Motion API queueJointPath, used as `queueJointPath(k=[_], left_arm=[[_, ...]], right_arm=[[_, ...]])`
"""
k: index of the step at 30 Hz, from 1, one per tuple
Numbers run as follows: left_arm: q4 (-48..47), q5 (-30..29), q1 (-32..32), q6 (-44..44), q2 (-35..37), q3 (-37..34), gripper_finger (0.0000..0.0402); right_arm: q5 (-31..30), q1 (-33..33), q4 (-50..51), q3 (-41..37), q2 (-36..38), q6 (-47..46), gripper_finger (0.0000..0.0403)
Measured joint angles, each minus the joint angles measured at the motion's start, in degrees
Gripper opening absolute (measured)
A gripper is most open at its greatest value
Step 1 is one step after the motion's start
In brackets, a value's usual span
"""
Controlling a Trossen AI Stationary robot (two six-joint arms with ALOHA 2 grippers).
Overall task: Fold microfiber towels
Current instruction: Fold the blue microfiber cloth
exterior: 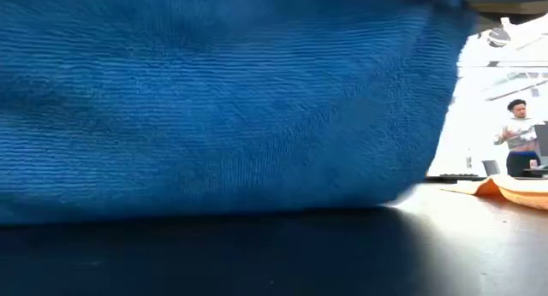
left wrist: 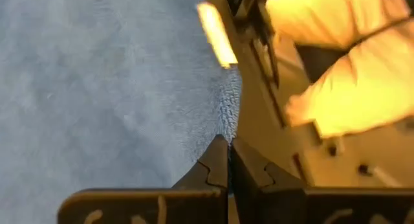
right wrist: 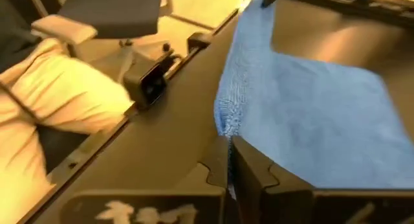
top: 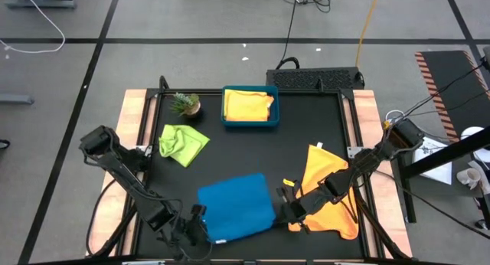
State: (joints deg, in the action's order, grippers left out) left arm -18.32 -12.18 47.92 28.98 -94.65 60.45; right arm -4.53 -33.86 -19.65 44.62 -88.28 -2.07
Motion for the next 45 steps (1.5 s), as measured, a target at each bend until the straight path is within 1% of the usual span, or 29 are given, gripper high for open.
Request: queueJointPath(k=[3,6,8,11,13,16,19,22,24,27,30,33,36,38,40,45], left_arm=[[-4.19,-0.7,-0.41,-0.08,0.29,0.05,0.0007],[-13.44,-3.42,-1.64,3.71,0.27,-0.37,0.0004],[-15.68,-4.04,-2.93,5.3,0.27,-1.73,0.0004],[-16.18,-4.86,-4.98,4.14,0.59,-3.69,0.0009],[-15.58,-4.83,-6.76,2.27,0.92,-4.45,0.0007],[-15.41,-4.83,-9.27,-0.31,0.88,-5.75,0.0004],[-14.65,-4.7,-11.4,-2.79,0.89,-6.56,0.0011],[-13.78,-2.96,-13.48,-4.57,0.9,-7.57,0.0011],[-12.91,-0.16,-14.67,-4.74,0.9,-8.05,0.0005],[-12.81,2.48,-15.02,-3.66,0.9,-8.14,0.0007],[-11.71,3.02,-14.73,-3.05,0.9,-8.13,0.0005],[-9.88,5.09,-14.4,-2.14,0.9,-8.13,0.0005],[-9.39,7.22,-14.42,0.84,0.92,-8.11,0.0007],[-8.42,8.85,-14.32,2.92,0.92,-8.11,0.0004],[-7.08,9.77,-13.55,4.48,0.92,-7.92,0.0004],[-5.53,9.61,-10.87,4.82,0.94,-5.56,0.0003]], right_arm=[[-1.23,1.59,0.2,0.02,0.5,0.35,0.0001],[-4.42,4.45,3.01,0.02,0.52,0.34,0.0001],[-6.0,7.06,5.71,0.02,0.38,-0.25,0.0001],[-6.17,10.38,8.11,0.02,0.4,-0.92,0.0001],[-5.95,12.07,7.95,-0.37,0.43,-0.9,0.0001],[-5.77,14.46,7.92,-1.97,0.43,-2.08,0.0],[-4.86,16.38,7.8,-4.16,0.43,-4.42,0.0],[-3.28,17.72,5.78,-6.42,0.43,-6.27,0.0],[-1.62,18.51,3.09,-8.02,0.41,-6.75,0.0],[0.3,19.03,-0.16,-9.46,0.44,-7.12,0.0],[0.37,19.01,-0.36,-9.66,0.43,-6.45,0.0],[0.35,19.03,-1.04,-9.66,0.45,-6.41,0.0],[0.47,18.98,-1.19,-9.66,0.45,-6.59,0.0],[1.66,18.97,-1.17,-9.66,0.45,-6.37,0.0],[3.05,18.1,-1.57,-9.66,0.45,-5.7,0.0],[3.73,14.1,-2.23,-9.66,0.65,-4.82,0.0]])
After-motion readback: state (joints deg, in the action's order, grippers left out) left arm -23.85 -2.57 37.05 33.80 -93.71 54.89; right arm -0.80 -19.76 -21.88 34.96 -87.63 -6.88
